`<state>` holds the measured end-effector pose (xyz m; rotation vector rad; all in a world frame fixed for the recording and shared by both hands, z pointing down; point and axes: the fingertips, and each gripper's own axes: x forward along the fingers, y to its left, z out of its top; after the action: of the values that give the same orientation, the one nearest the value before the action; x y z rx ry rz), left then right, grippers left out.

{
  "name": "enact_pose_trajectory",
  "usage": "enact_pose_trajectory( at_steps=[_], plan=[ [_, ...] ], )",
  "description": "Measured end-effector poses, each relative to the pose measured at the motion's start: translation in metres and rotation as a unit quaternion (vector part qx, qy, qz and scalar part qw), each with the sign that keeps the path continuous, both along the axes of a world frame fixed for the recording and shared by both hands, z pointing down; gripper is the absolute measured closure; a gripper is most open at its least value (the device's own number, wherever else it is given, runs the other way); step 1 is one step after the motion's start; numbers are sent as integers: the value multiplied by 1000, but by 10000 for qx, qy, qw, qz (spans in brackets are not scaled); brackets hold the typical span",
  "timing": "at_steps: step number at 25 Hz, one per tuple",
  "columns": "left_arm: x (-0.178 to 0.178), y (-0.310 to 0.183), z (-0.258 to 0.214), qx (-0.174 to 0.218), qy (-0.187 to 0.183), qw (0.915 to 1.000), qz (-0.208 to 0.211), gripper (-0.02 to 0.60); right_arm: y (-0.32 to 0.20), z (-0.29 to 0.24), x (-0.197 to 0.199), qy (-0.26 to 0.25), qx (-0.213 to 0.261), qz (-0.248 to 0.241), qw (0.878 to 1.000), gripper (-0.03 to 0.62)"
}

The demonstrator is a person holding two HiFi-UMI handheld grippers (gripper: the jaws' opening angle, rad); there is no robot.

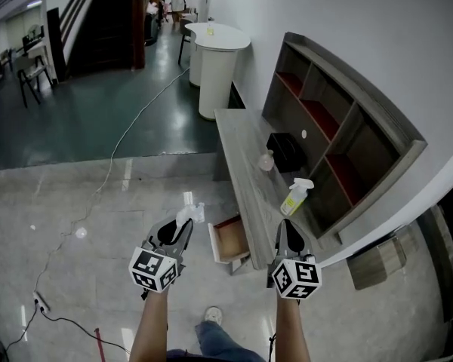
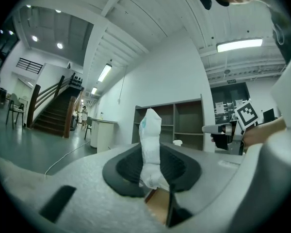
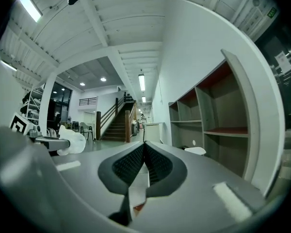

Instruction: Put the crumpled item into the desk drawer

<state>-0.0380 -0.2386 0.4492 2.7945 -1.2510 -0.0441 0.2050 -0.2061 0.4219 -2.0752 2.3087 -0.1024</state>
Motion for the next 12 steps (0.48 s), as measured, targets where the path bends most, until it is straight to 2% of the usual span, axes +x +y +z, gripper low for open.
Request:
enact_pose_trajectory(
  at_steps=[6,12],
  plan=[
    [23,-74,21,-85,-3,9997,-209,509,-84,19,9,82,-170,-398,9990,583],
    [41,-120,66,-595,-123,9981,-122,509,-134,47,8,38,-482,-517,9975,583]
  ],
)
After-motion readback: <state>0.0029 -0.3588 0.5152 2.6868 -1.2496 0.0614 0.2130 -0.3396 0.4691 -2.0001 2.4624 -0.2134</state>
